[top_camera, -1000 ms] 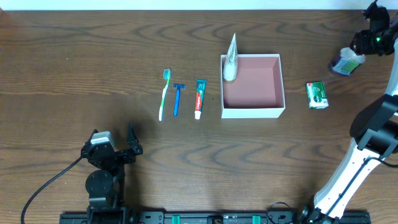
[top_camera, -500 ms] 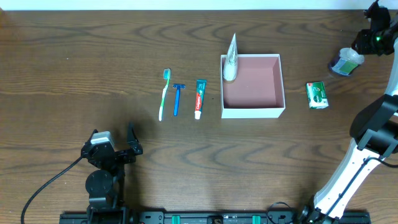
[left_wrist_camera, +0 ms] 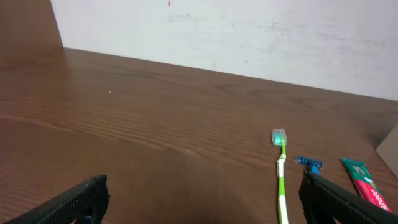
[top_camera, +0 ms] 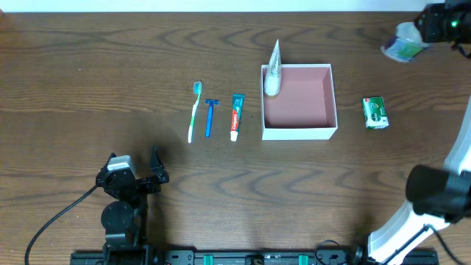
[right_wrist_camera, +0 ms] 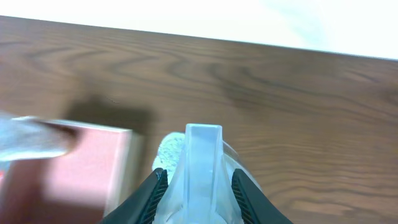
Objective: Pack container
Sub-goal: 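Lift the pump bottle and lower it into the box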
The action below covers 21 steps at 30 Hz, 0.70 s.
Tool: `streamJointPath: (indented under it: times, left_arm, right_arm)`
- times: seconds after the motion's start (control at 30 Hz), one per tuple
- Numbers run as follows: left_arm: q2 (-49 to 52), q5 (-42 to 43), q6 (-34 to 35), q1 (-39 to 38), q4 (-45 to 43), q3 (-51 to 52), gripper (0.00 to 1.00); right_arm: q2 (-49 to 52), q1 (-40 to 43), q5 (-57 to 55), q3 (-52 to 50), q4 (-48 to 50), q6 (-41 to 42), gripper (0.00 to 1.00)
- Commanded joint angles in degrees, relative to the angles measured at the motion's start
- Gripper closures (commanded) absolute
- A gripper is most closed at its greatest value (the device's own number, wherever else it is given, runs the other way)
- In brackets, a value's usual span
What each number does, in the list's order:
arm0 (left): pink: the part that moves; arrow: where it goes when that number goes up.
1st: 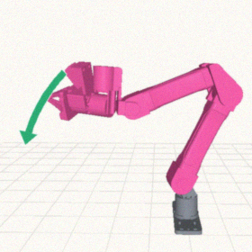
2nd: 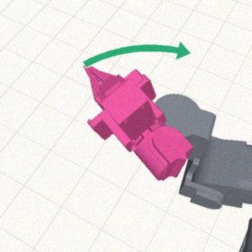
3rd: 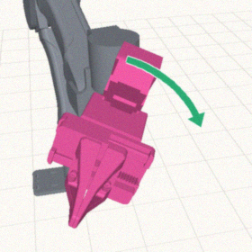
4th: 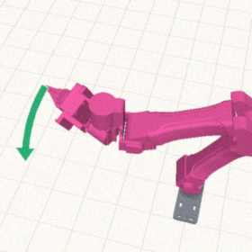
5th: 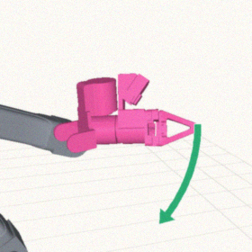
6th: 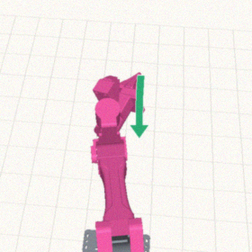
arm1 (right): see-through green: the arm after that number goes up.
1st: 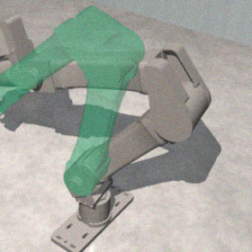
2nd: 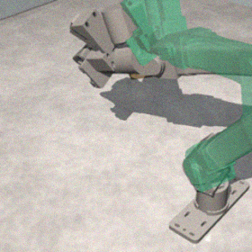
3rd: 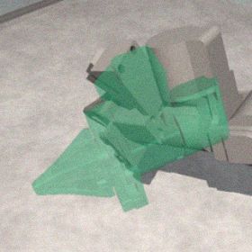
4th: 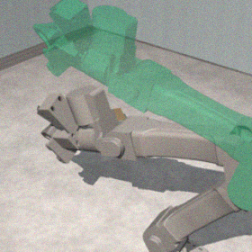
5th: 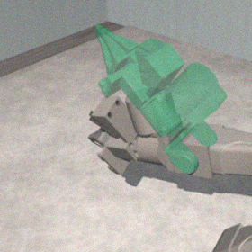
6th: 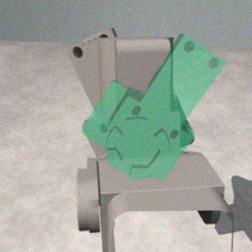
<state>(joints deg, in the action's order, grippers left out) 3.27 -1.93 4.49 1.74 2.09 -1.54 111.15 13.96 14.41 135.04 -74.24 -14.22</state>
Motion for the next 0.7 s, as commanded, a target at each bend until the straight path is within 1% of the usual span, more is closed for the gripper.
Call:
streamJointPath:
  times: [0.0,0.1,0.2,0.47,0.67]
  left_arm:
    - [-0.02,-1.53,0.04,0.22,1.92,1.31,0.02]
    - [-0.02,-1.53,0.04,0.22,1.92,1.31,0.02]
    - [-0.02,-1.53,0.04,0.22,1.92,1.31,0.02]
    - [-0.02,-1.53,0.04,0.22,1.92,1.31,0.02]
    - [-0.02,-1.53,0.04,0.22,1.92,1.31,0.02]
  right_arm:
    - [-3.21,-4.63,3.43,1.14,-1.9,3.34,0.75]
    - [-3.69,-8.46,3.43,1.14,-4.15,5.27,0.74]
    - [-3.1,-11.85,3.43,1.01,-5.07,5.44,0.73]
    - [0.46,-18.78,3.34,1.01,-2.78,5.4,0.73]
    - [3.61,-21.29,3.39,1.01,-1.57,5.44,0.71]
